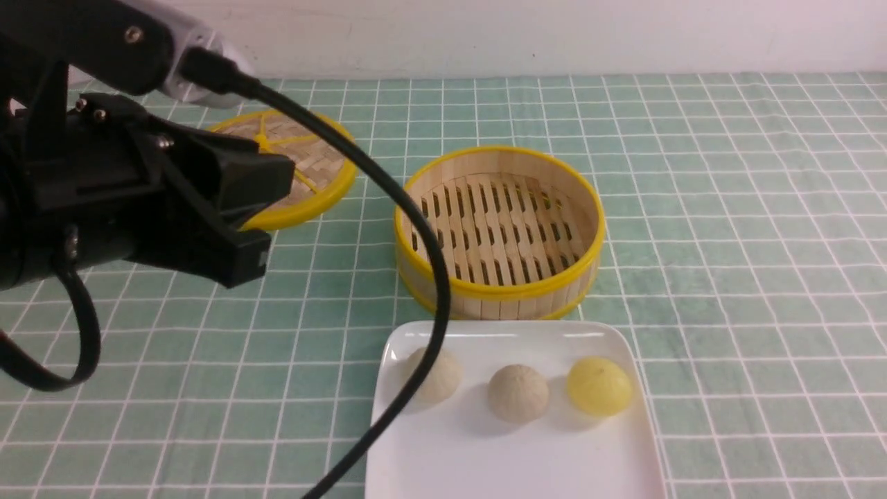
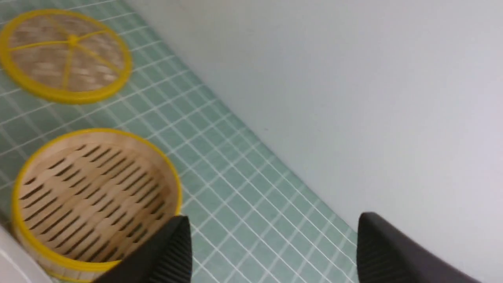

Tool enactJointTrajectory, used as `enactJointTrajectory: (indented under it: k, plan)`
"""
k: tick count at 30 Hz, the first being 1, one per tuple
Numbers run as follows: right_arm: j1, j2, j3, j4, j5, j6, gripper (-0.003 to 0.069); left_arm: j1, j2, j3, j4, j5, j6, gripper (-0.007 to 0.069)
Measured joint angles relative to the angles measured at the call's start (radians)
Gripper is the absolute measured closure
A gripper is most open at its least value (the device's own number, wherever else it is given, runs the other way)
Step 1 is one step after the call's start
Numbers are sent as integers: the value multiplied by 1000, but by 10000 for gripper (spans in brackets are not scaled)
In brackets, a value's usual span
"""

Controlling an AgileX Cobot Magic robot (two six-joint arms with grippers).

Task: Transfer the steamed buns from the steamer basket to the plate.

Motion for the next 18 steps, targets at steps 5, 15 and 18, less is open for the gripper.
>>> enactJointTrajectory:
  k: [5,15,18]
  plan:
    - [0,-87,0,-106,73,107,113,0,0,0,0,-13,0,385]
    - [0,-266,0,-128,252,197,113,0,0,0,0,-17,1,385]
    - [0,-337,3,-122,262,226,113,0,0,0,0,-17,2,385]
